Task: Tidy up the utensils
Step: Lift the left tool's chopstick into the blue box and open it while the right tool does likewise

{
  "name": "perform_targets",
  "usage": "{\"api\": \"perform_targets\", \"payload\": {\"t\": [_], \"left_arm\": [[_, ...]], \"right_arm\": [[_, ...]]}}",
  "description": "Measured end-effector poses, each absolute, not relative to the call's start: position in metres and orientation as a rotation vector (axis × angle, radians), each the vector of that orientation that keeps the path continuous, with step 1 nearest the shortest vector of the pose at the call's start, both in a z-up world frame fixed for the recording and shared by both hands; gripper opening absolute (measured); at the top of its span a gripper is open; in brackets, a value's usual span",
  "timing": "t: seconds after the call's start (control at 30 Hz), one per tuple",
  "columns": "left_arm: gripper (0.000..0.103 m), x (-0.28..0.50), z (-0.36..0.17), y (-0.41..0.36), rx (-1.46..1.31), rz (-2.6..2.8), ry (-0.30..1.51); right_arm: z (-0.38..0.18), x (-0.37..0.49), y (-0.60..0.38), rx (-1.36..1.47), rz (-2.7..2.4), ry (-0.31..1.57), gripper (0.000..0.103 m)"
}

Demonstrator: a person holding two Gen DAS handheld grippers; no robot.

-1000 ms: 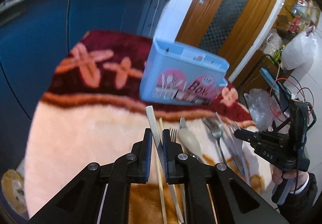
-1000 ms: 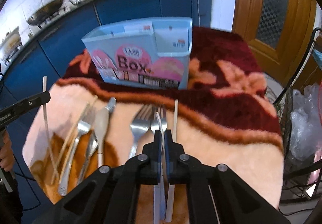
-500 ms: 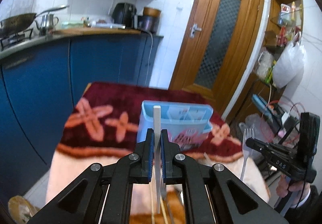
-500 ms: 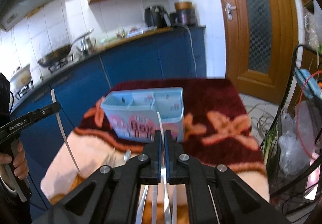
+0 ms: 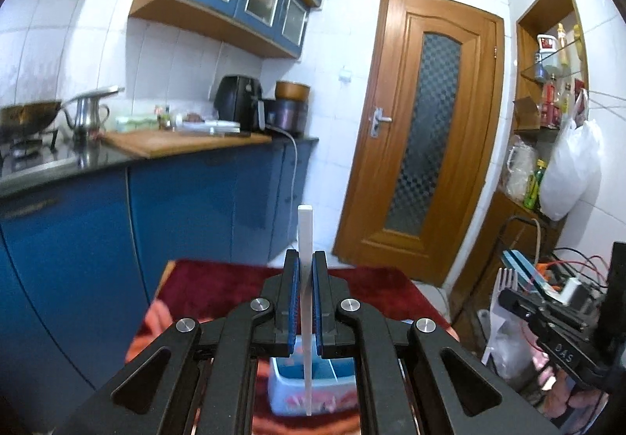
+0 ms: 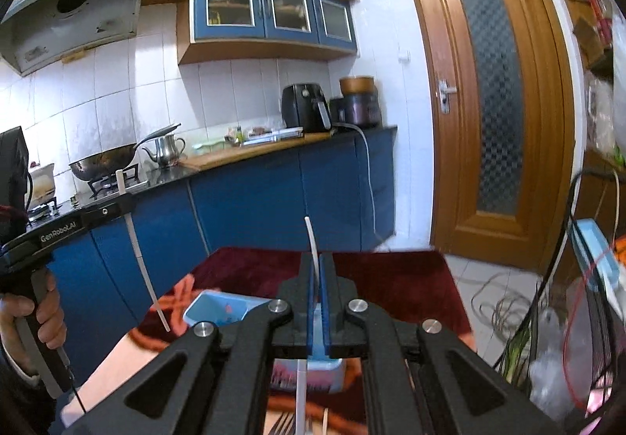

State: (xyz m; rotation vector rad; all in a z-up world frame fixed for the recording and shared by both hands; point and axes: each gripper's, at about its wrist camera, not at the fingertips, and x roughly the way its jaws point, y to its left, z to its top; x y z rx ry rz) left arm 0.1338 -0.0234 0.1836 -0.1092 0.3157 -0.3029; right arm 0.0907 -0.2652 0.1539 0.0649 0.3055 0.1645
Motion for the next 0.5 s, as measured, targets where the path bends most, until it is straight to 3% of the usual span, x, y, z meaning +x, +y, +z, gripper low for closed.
{"api": "perform_targets", "payload": {"t": [0.5], "left_arm": [[0.006,0.199,0.131,-0.032,-0.107,-0.3,0.322]], "right_arm": [[0.111,0.162,-0.253,-0.001,0.15,0.338,0.004]]}}
